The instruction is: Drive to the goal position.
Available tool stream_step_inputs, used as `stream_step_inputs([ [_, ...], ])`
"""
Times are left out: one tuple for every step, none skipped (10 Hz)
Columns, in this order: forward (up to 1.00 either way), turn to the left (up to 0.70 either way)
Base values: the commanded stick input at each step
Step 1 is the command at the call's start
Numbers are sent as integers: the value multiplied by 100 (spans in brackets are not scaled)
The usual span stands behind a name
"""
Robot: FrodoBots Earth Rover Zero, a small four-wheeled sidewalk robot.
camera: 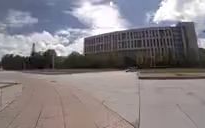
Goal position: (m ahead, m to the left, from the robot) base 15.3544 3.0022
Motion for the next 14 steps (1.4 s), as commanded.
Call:
stream_step_inputs([
  [70,11],
  [70,16],
  [70,6],
  [70,-16],
  [70,3],
  [70,10],
  [70,4],
  [70,8],
  [70,7],
  [70,5],
  [70,16],
  [70,-35],
  [70,-20],
  [70,-16],
])
